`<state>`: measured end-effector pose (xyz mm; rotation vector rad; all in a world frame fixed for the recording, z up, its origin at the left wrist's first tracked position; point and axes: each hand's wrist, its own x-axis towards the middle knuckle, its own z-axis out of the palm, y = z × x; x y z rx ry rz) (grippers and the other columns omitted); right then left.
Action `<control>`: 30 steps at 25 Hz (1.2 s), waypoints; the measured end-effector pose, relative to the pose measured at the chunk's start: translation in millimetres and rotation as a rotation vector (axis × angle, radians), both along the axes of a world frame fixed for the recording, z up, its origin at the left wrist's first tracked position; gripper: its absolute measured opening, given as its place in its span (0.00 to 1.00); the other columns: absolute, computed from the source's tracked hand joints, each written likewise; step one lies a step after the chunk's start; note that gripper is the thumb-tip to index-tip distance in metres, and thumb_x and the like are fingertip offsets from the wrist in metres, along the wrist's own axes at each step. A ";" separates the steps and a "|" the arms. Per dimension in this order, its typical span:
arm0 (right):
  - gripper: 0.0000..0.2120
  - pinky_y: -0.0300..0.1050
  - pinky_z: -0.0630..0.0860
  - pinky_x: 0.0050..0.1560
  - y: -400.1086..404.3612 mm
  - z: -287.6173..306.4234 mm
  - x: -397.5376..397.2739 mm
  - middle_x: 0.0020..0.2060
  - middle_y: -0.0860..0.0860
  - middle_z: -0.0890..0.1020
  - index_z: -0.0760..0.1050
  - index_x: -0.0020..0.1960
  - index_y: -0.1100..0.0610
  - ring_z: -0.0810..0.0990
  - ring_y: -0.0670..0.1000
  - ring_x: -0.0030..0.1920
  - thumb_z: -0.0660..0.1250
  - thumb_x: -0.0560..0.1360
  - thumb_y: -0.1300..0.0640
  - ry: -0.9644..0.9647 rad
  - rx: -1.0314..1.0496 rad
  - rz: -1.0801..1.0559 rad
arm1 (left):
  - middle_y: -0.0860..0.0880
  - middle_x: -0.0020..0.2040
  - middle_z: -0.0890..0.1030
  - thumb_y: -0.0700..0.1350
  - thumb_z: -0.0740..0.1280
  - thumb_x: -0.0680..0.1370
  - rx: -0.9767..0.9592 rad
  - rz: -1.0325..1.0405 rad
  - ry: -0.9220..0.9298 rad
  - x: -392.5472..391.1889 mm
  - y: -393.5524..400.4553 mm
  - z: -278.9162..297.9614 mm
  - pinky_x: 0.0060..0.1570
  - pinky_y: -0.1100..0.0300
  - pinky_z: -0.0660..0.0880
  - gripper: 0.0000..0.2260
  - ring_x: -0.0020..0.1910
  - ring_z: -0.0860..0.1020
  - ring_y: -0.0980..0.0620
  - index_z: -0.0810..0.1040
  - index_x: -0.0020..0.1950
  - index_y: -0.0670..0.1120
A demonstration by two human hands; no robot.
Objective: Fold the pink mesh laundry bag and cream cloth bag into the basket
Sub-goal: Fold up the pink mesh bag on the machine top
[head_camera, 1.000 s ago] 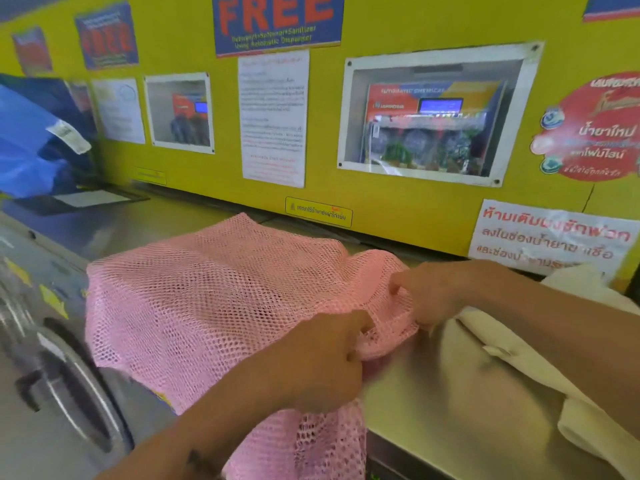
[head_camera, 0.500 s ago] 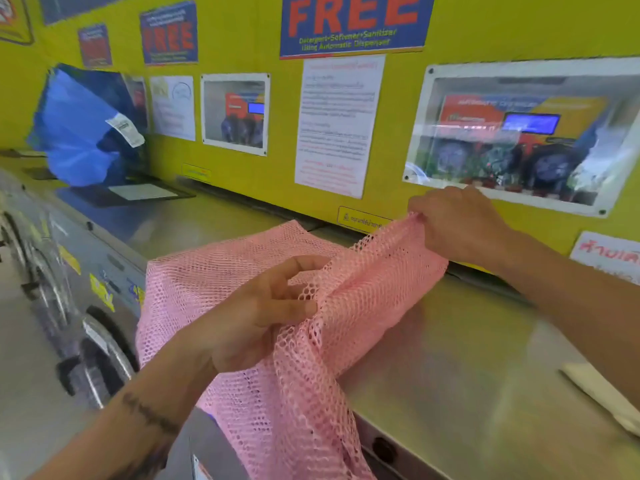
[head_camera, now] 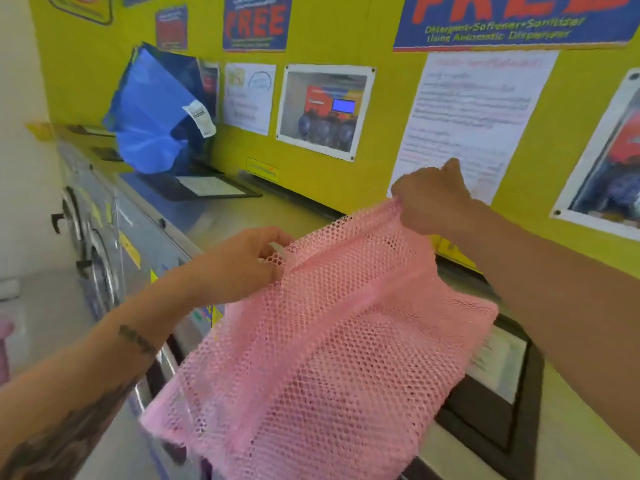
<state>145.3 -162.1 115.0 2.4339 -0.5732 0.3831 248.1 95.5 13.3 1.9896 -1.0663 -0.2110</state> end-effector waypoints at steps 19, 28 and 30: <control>0.29 0.42 0.55 0.74 -48.3 -97.0 -66.0 0.78 0.50 0.61 0.59 0.78 0.54 0.59 0.50 0.76 0.60 0.80 0.47 0.114 0.807 -0.129 | 0.50 0.72 0.71 0.60 0.56 0.80 0.343 -0.382 -0.494 28.3 -136.3 -31.0 0.71 0.52 0.64 0.24 0.69 0.69 0.51 0.70 0.72 0.52; 0.27 0.46 0.65 0.70 -47.2 -53.2 -165.8 0.74 0.48 0.68 0.63 0.75 0.51 0.67 0.50 0.71 0.64 0.78 0.49 0.090 0.715 -0.059 | 0.49 0.59 0.82 0.43 0.62 0.77 0.097 -0.137 -0.492 -25.4 -139.1 -15.6 0.62 0.51 0.74 0.14 0.58 0.78 0.49 0.80 0.60 0.50; 0.27 0.44 0.67 0.66 -44.0 -43.6 -198.6 0.73 0.48 0.69 0.64 0.75 0.49 0.69 0.50 0.69 0.65 0.78 0.48 0.112 0.704 -0.068 | 0.52 0.52 0.84 0.41 0.63 0.77 -0.037 -0.139 -0.478 -58.9 -140.6 -4.3 0.56 0.52 0.77 0.12 0.51 0.80 0.51 0.81 0.55 0.52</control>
